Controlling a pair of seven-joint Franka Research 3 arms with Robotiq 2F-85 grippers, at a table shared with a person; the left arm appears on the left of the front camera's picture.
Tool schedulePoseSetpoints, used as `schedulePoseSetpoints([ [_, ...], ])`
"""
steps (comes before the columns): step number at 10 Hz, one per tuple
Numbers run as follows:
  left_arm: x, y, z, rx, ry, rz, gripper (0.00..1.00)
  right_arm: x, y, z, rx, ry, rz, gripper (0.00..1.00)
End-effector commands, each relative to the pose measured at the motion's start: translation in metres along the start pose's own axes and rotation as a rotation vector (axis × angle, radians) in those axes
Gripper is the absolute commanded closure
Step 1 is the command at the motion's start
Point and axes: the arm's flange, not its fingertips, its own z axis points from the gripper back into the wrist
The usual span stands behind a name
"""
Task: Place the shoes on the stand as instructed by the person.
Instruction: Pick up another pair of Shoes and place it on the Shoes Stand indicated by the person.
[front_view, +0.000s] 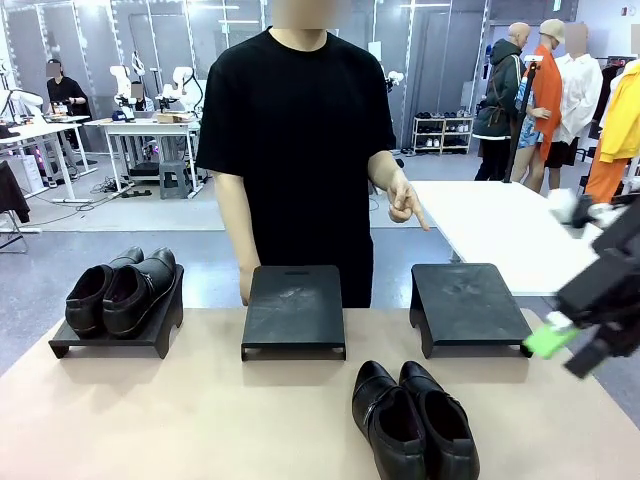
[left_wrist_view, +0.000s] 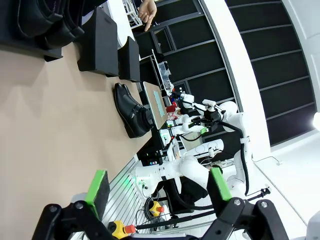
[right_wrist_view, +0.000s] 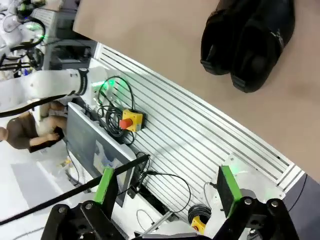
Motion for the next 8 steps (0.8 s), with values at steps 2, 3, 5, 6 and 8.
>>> schedulePoseSetpoints([
  [2, -0.002, -0.001, 0.002, -0.006, 0.006, -0.006, 0.0, 0.047, 0.013, -0.05, -0.069, 0.005, -0.074, 0.0],
  [3, -0.002, -0.001, 0.002, -0.006, 0.006, -0.006, 0.0, 0.057, 0.012, -0.068, -0.119, -0.025, -0.1, 0.0],
  [5, -0.002, -0.001, 0.002, -0.006, 0.006, -0.006, 0.0, 0.069, 0.006, -0.1, -0.21, -0.075, -0.137, 0.0],
  [6, -0.002, -0.001, 0.002, -0.006, 0.006, -0.006, 0.0, 0.075, 0.004, -0.114, -0.204, -0.076, -0.14, 0.0],
  [8, -0.002, -0.001, 0.002, -0.006, 0.006, -0.006, 0.0, 0.087, 0.0, -0.139, -0.287, -0.126, -0.171, 0.0],
])
